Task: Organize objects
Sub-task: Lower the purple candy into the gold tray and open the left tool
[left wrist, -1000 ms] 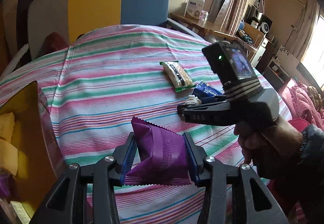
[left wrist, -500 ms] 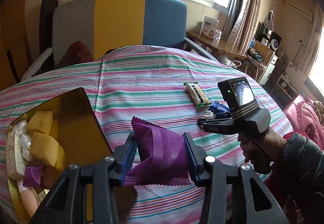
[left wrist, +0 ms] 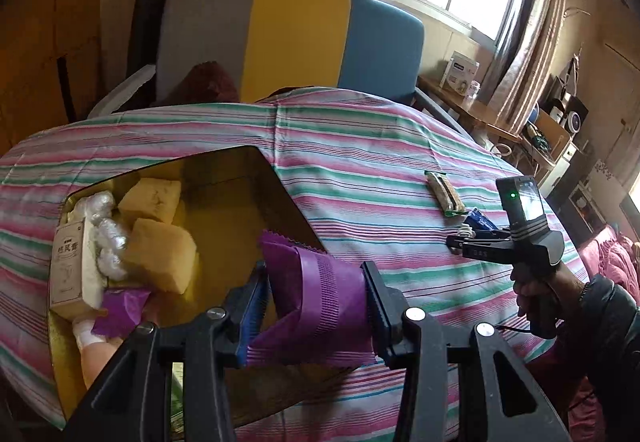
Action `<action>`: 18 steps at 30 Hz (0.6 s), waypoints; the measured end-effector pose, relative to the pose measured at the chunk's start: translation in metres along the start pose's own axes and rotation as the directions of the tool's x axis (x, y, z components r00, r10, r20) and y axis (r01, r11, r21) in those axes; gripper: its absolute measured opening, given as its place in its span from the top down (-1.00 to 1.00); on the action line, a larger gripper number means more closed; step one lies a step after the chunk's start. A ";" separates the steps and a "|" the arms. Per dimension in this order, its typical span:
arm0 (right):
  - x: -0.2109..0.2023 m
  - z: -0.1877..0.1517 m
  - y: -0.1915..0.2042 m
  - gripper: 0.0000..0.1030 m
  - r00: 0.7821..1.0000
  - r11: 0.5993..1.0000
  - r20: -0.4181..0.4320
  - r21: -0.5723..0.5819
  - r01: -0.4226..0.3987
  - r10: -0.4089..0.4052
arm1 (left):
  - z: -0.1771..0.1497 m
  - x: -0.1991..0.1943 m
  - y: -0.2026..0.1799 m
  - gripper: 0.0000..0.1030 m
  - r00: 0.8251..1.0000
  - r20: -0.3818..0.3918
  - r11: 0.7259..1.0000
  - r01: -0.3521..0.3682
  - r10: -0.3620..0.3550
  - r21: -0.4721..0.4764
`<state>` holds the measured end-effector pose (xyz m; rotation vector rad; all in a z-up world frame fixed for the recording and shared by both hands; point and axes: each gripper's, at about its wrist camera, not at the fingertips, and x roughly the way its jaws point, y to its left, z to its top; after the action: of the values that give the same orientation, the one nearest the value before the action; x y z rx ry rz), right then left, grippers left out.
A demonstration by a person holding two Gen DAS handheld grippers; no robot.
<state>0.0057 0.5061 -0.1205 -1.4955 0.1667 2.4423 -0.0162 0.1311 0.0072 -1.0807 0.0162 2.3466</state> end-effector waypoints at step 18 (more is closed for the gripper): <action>-0.002 0.000 0.006 0.06 1.000 0.999 -0.003 -0.025 0.027 -0.027 | 0.008 0.003 0.109 0.12 0.996 -0.065 0.952 0.040 -0.062 -0.303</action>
<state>0.0052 0.5002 -0.1192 -1.5025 0.1159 2.4296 -0.0760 0.0423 -0.0129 -1.2947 -0.3493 2.3103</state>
